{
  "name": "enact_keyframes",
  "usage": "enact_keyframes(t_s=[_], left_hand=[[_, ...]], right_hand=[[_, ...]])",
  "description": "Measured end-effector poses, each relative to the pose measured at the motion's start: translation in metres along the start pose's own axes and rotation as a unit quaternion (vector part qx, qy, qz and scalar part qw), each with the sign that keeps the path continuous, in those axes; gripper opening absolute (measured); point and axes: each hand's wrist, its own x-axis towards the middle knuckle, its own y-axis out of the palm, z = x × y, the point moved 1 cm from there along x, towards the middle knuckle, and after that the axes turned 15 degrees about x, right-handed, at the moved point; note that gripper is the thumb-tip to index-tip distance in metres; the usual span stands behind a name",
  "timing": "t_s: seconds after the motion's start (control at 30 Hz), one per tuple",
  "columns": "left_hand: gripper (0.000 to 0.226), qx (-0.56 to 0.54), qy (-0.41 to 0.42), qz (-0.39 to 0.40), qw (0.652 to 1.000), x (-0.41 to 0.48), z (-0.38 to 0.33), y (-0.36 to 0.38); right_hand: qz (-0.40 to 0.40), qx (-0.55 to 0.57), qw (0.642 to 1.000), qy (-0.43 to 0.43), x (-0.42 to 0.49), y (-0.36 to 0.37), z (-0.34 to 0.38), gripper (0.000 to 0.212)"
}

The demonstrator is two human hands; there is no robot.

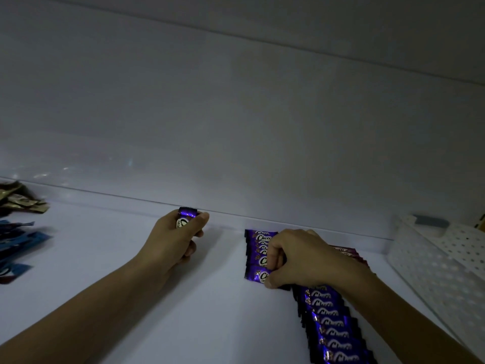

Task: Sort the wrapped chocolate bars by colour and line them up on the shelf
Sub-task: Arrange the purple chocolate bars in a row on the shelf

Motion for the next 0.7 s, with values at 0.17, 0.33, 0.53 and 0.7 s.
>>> enact_keyframes(t_s=[0.17,0.33,0.53,0.7], left_hand=[[0.014,0.011,0.008,0.004,1.000,0.0003,0.0019,0.0008],[0.015,0.017,0.013,0.007,1.000,-0.0003,0.0018,0.0024],[0.018,0.043,0.036,0.018,0.998,-0.0021,0.0018,0.0036],[0.018,0.057,0.053,0.031,0.996,-0.0054,0.0006,0.0070]], right_hand=[[-0.020,-0.020,0.999,-0.020,0.0017,0.0003,-0.0021,0.021],[-0.047,-0.022,0.998,-0.021,0.0032,-0.0002,-0.0068,0.033],[-0.041,-0.063,0.997,-0.007,0.0005,-0.0043,-0.0100,0.038],[-0.052,-0.073,0.996,-0.017,0.0012,-0.0037,-0.0096,0.035]])
